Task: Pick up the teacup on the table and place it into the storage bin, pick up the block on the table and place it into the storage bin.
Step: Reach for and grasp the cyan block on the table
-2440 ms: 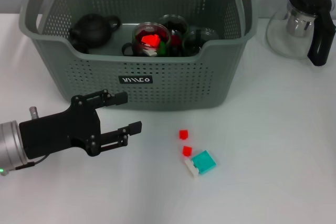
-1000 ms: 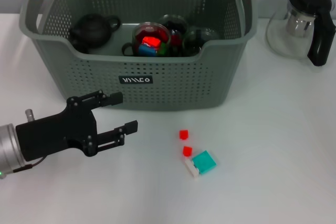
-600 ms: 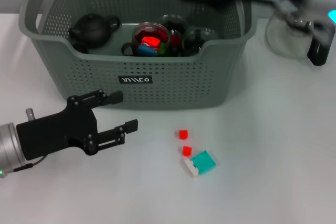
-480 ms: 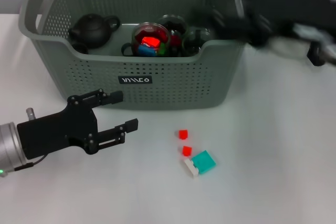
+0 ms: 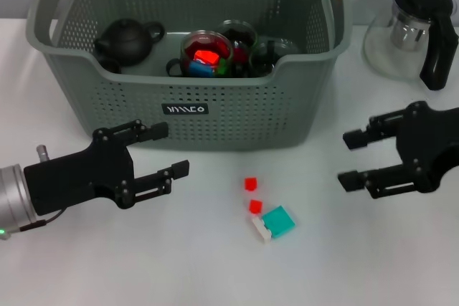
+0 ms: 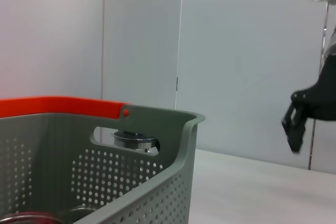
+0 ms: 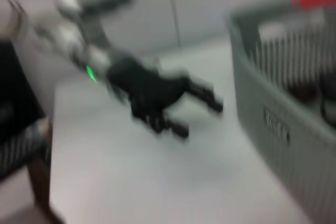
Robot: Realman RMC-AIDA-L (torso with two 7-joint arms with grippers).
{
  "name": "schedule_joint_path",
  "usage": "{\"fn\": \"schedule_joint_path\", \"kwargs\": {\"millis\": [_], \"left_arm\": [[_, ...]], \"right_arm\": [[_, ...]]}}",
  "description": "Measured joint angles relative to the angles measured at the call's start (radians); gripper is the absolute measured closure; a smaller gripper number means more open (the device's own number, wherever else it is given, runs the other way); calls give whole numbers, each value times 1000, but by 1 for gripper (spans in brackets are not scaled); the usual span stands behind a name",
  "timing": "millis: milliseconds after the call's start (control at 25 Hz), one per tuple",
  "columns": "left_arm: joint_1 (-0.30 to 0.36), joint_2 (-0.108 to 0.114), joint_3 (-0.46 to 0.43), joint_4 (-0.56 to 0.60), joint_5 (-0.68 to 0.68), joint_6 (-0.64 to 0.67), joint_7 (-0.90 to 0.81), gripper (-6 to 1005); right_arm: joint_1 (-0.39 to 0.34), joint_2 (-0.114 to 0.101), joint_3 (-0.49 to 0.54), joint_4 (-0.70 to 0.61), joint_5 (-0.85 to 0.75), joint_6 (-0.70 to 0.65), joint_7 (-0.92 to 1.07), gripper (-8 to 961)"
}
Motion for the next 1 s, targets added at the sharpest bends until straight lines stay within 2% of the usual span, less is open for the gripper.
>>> {"fn": "schedule_joint_path", "kwargs": {"millis": [40, 80, 200, 320, 440, 640, 760, 920, 1000], "left_arm": [[0, 1, -1, 0, 0, 0, -1, 297], [-1, 1, 0, 0, 0, 0, -2, 297], [-1, 1, 0, 0, 0, 0, -2, 297], [-2, 1, 0, 0, 0, 0, -2, 297], [4, 0, -2, 2, 0, 1, -2, 297], [23, 9, -26, 19, 11, 32, -2, 297], [41, 19, -29, 47, 40, 90, -2, 296], [45, 28, -29, 88, 163, 212, -3, 296], [45, 28, -29, 89, 170, 219, -4, 296]], "right_arm": [[63, 4, 0, -13, -89, -58, 46, 266], [63, 4, 0, -13, -89, -58, 46, 267], [163, 16, -19, 13, -208, -107, 91, 270], [243, 26, -97, 75, -326, -96, 118, 270], [300, 29, -198, 147, -359, -44, 137, 269], [344, 29, -365, 237, -384, 76, 157, 269], [351, 29, -441, 248, -387, 118, 165, 269], [351, 29, -486, 248, -387, 149, 172, 270], [352, 29, -503, 249, -388, 162, 172, 270]]}}
